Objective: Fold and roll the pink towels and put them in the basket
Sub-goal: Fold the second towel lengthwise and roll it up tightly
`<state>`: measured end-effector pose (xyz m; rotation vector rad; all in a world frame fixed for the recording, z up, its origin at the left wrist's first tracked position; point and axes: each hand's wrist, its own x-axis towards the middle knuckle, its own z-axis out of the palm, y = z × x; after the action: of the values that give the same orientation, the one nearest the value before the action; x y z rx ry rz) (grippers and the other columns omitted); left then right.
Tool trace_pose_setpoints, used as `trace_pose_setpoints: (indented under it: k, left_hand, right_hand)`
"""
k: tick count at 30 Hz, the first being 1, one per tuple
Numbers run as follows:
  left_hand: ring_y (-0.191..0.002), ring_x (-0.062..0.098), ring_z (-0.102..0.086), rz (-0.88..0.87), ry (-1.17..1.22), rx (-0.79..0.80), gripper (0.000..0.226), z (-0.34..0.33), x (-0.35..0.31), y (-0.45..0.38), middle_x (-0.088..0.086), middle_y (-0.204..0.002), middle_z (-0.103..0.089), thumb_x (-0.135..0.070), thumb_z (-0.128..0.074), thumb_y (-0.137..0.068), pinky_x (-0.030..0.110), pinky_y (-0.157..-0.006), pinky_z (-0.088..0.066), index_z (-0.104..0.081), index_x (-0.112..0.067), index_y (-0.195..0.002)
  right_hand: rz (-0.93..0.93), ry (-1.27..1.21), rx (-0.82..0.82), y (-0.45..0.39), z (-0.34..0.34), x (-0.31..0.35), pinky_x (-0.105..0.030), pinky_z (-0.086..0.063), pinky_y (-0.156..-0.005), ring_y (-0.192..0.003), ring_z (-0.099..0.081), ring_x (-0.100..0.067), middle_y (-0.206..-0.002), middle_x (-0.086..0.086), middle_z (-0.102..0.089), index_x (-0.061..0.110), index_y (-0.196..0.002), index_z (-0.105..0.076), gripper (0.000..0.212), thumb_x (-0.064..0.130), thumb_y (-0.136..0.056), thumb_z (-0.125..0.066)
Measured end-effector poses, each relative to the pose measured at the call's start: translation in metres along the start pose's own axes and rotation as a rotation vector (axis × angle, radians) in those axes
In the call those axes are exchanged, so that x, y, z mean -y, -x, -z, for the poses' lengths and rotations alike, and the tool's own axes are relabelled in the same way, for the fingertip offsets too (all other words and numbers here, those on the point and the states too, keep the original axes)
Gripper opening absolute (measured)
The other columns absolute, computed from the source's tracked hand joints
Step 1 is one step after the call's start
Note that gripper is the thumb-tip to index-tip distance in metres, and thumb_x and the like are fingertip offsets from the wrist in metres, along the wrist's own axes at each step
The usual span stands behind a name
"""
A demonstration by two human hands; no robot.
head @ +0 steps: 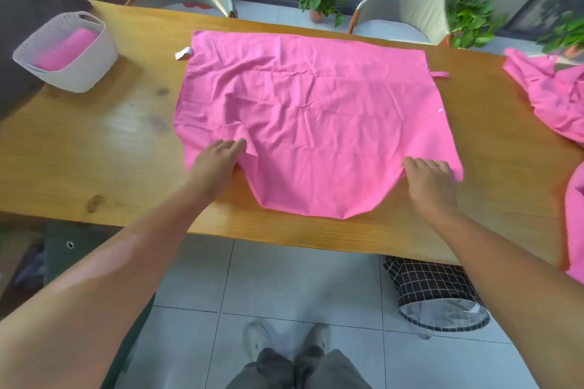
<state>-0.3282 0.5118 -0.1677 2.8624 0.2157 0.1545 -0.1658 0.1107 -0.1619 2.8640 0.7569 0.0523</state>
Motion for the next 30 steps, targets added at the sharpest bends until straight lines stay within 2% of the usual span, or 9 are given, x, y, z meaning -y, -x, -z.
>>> trace_pose_setpoints:
  k: [3,7,9,13,17,22,24,26,30]
  left_hand:
    - [-0.091,0.033,-0.063,-0.176,0.032,0.078,0.034,0.007,-0.01,-0.027,0.016,-0.096,-0.069,0.012,-0.06,-0.08,0.044,-0.074,-0.052,-0.065,-0.003,-0.109]
    - [-0.085,0.029,-0.065,-0.243,0.025,0.189,0.021,0.019,-0.011,-0.074,0.01,-0.091,-0.071,0.007,-0.065,-0.085,0.043,-0.076,-0.052,-0.068,-0.007,-0.1]
    - [-0.082,0.03,-0.065,-0.152,0.05,0.246,0.012,0.028,-0.01,-0.105,0.01,-0.089,-0.071,0.0,-0.057,-0.092,0.04,-0.075,-0.05,-0.065,-0.007,-0.097]
    - [-0.078,0.029,-0.062,-0.01,0.112,0.294,0.02,0.048,-0.006,-0.184,0.008,-0.088,-0.068,-0.01,-0.043,-0.098,0.038,-0.067,-0.048,-0.06,-0.012,-0.087]
    - [-0.086,0.03,-0.059,0.031,0.042,0.257,0.019,0.061,0.014,-0.282,0.012,-0.099,-0.068,-0.016,-0.043,-0.099,0.039,-0.071,-0.043,-0.062,-0.013,-0.096]
    - [-0.096,0.042,-0.061,0.213,-0.092,0.11,0.023,0.055,0.065,-0.396,0.023,-0.109,-0.065,-0.022,-0.04,-0.103,0.042,-0.07,-0.042,-0.058,-0.01,-0.109]
    - [-0.105,0.043,-0.058,0.232,-0.192,0.083,0.026,0.045,0.084,-0.421,0.023,-0.117,-0.061,-0.022,-0.046,-0.102,0.046,-0.078,-0.046,-0.056,-0.013,-0.124]
    - [-0.117,0.044,-0.052,0.257,-0.239,0.094,0.039,0.029,0.096,-0.43,0.022,-0.13,-0.055,-0.029,-0.054,-0.1,0.05,-0.093,-0.045,-0.051,-0.012,-0.135]
    - [-0.13,0.041,-0.045,0.339,-0.176,0.089,0.051,-0.006,0.108,-0.397,0.018,-0.147,-0.047,-0.039,-0.058,-0.098,0.052,-0.109,-0.037,-0.049,-0.014,-0.141]
  right_hand:
    - [0.005,-0.064,-0.116,-0.02,0.017,0.009,-0.046,-0.042,-0.081,-0.085,-0.062,-0.035,-0.087,-0.017,-0.066,0.0,-0.106,-0.061,0.034,-0.009,-0.074,-0.059]
    - [0.029,-0.123,-0.222,-0.058,0.033,0.008,-0.045,-0.041,-0.078,-0.083,-0.062,-0.035,-0.085,-0.015,-0.065,0.005,-0.1,-0.059,0.02,-0.004,-0.083,-0.057]
    - [0.041,-0.162,-0.256,-0.086,0.039,0.001,-0.044,-0.04,-0.074,-0.079,-0.061,-0.035,-0.082,-0.014,-0.065,0.009,-0.095,-0.056,0.012,-0.001,-0.088,-0.055]
    - [0.034,-0.23,-0.274,-0.163,0.05,-0.015,-0.043,-0.039,-0.073,-0.079,-0.061,-0.036,-0.084,-0.015,-0.066,0.01,-0.091,-0.053,0.009,0.005,-0.096,-0.047]
    - [0.004,-0.26,-0.331,-0.263,0.054,-0.043,-0.042,-0.035,-0.07,-0.077,-0.061,-0.04,-0.086,-0.02,-0.068,0.006,-0.092,-0.054,0.017,0.011,-0.102,-0.041]
    - [-0.122,-0.145,-0.252,-0.387,0.04,-0.083,-0.046,-0.041,-0.083,-0.092,-0.062,-0.045,-0.098,-0.025,-0.068,0.003,-0.103,-0.057,0.022,0.011,-0.102,-0.037]
    - [-0.167,-0.092,-0.181,-0.422,0.024,-0.091,-0.046,-0.038,-0.094,-0.107,-0.057,-0.043,-0.111,-0.024,-0.065,0.005,-0.115,-0.056,0.022,0.009,-0.098,-0.043]
    - [-0.163,-0.065,-0.08,-0.441,0.003,-0.087,-0.046,-0.03,-0.105,-0.12,-0.049,-0.039,-0.126,-0.02,-0.06,0.009,-0.129,-0.051,0.035,0.01,-0.094,-0.049]
    - [-0.097,-0.198,-0.012,-0.434,-0.042,-0.046,-0.047,-0.027,-0.11,-0.128,-0.043,-0.035,-0.135,-0.014,-0.055,0.011,-0.135,-0.052,0.041,0.014,-0.094,-0.054]
